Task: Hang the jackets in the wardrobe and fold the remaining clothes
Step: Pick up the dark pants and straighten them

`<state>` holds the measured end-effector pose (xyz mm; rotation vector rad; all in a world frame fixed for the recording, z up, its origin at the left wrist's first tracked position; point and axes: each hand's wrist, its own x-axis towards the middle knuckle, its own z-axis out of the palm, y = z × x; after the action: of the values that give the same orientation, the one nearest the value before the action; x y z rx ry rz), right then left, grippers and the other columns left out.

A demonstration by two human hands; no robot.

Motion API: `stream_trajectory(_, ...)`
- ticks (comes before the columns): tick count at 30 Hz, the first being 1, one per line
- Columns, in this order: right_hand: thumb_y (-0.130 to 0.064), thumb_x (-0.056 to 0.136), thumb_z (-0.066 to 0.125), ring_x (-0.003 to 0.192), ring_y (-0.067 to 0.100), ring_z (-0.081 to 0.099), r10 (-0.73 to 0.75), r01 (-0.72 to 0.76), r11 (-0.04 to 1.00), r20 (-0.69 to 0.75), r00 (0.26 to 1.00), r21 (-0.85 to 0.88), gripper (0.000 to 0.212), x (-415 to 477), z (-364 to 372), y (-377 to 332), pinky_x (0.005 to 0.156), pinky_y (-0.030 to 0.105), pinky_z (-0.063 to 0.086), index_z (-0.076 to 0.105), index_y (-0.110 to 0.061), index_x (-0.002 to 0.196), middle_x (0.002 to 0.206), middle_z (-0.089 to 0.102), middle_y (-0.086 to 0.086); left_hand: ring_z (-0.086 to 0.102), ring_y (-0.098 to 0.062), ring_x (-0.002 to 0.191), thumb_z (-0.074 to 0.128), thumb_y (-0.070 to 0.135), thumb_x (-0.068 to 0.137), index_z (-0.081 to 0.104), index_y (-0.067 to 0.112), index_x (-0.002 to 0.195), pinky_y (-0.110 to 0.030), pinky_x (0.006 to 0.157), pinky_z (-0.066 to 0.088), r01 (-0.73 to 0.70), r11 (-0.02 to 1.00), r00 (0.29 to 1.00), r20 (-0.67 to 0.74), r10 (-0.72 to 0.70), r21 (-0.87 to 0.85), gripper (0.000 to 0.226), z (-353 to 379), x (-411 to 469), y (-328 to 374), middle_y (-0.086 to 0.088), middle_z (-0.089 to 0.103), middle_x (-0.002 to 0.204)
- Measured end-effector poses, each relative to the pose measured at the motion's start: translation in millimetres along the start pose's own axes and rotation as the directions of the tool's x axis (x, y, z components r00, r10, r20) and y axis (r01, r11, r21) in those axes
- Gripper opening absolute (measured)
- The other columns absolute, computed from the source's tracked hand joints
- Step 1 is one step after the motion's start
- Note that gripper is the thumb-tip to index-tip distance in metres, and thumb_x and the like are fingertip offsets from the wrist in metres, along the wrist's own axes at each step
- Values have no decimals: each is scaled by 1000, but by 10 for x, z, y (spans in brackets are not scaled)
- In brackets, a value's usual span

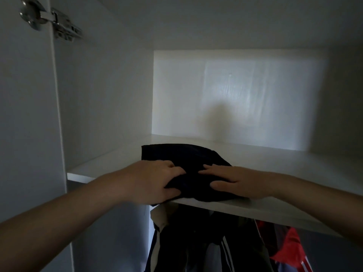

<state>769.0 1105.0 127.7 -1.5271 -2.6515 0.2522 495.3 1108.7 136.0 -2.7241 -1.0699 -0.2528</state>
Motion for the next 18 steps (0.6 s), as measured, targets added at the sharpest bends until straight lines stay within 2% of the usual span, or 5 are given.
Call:
stream_trajectory(3, -72, 86, 35, 146, 5, 7, -10, 8, 998, -36, 999, -69, 72, 274, 44, 6, 118, 28, 11, 19, -41, 148, 160, 13, -10, 53, -12, 116, 44, 39, 92, 39, 40, 136, -35, 92, 47, 48, 997, 999, -4, -48, 60, 44, 63, 141, -307, 13, 51, 128)
stream_trajectory(5, -63, 93, 39, 145, 10, 16, -32, 27, 995, -50, 998, -93, 64, 579, 48, -7, 114, 24, 15, 24, -34, 148, 156, 27, -5, 54, -14, 116, 45, 29, 92, 44, 36, 134, -36, 92, 47, 86, 989, 995, 34, -91, 118, 42, 142, 272, -537, 11, 52, 130)
stream_trajectory(9, -58, 95, 38, 136, 23, 36, 11, -18, 996, -80, 997, -90, 61, 1325, 41, -32, 112, 36, 30, 30, -27, 147, 145, 40, 4, 38, -20, 136, 47, 18, 94, 27, 28, 148, -39, 104, 40, 190, 913, 943, 190, -272, 360, 58, 300, 634, -1041, -1, 29, 154)
stream_trajectory(13, -68, 92, 30, 141, 31, 26, 139, -144, 976, -43, 989, -161, 71, 2060, 24, 42, 113, 50, 25, 18, -29, 151, 154, 27, 7, 39, -29, 133, 52, 12, 94, 21, 16, 150, -43, 102, 42, 233, 866, 894, 253, -370, 441, 63, 439, 1030, -1596, -12, 28, 152)
stream_trajectory(18, -71, 91, 27, 144, 36, 17, 256, -257, 950, -26, 966, -178, 77, 2795, -24, 239, 116, 52, 20, 9, -29, 153, 160, 14, 9, 42, -33, 129, 52, 11, 93, 20, 17, 151, -43, 100, 42, 242, 869, 890, 258, -376, 430, 66, 702, 1490, -2290, -16, 28, 151)
